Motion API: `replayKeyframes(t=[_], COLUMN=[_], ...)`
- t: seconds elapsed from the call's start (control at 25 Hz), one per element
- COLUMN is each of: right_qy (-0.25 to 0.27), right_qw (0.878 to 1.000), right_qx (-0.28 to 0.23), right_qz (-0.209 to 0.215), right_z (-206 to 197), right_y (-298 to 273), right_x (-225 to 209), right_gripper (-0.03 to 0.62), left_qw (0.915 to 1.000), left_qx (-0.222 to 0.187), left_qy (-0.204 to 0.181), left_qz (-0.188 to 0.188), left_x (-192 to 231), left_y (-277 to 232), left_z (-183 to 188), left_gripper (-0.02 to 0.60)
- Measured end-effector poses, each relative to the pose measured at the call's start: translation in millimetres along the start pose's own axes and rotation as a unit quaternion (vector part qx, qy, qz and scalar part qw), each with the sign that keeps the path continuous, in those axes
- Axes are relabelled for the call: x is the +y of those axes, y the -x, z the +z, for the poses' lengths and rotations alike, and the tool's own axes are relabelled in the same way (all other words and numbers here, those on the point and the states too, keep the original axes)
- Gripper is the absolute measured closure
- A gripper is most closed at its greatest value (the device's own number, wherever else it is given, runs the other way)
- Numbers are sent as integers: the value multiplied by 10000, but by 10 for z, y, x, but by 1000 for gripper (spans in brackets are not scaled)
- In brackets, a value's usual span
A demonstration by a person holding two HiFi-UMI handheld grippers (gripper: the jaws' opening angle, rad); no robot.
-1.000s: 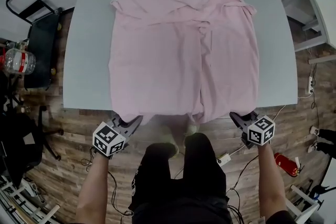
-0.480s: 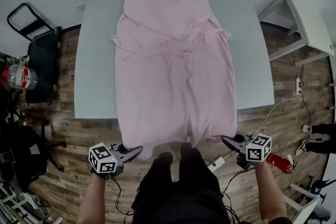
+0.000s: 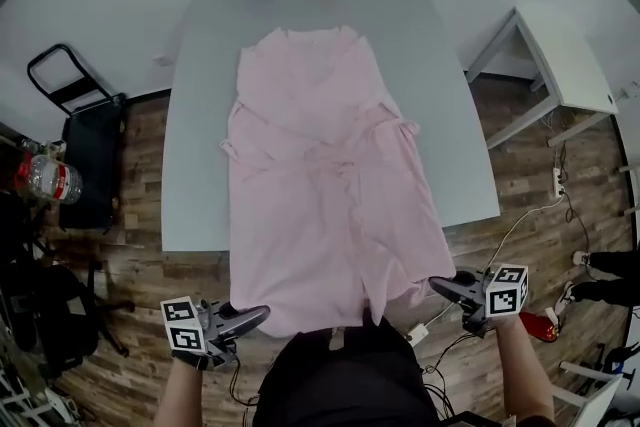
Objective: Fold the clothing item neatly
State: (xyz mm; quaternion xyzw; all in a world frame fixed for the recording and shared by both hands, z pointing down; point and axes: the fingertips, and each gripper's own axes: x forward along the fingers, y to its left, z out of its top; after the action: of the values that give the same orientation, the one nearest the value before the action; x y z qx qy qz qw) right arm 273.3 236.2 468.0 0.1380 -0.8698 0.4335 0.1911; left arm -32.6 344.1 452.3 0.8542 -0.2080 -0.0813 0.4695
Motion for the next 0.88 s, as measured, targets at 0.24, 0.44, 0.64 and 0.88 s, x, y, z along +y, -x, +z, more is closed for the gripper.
replayKeyframes(t=[0.24,0.44,0.64,0.88], right_qy=[454,925,1124,1244], right_qw=[9980,9941,9929,9918], right_qx=[-413,-448,-265,276], right_qz=[-171,-345,-287,-139], right_z=[614,1256,1868,2543], right_y=[-55,-250,-547,-1003], right_x=[35,-70,-345,-869], right_gripper=[567,566,566,566], left_qw=[9973,9948,9939,9897], left_qx=[-575,-602,-757,-1097], left_qy=[-149,-422,-369,70], left_qz=[441,711,709,917], left_x=[169,424,709,1355], left_y=[82,6,-185,-277], left_z=[783,1462,2051,2754], left_gripper=[569,569,569,569])
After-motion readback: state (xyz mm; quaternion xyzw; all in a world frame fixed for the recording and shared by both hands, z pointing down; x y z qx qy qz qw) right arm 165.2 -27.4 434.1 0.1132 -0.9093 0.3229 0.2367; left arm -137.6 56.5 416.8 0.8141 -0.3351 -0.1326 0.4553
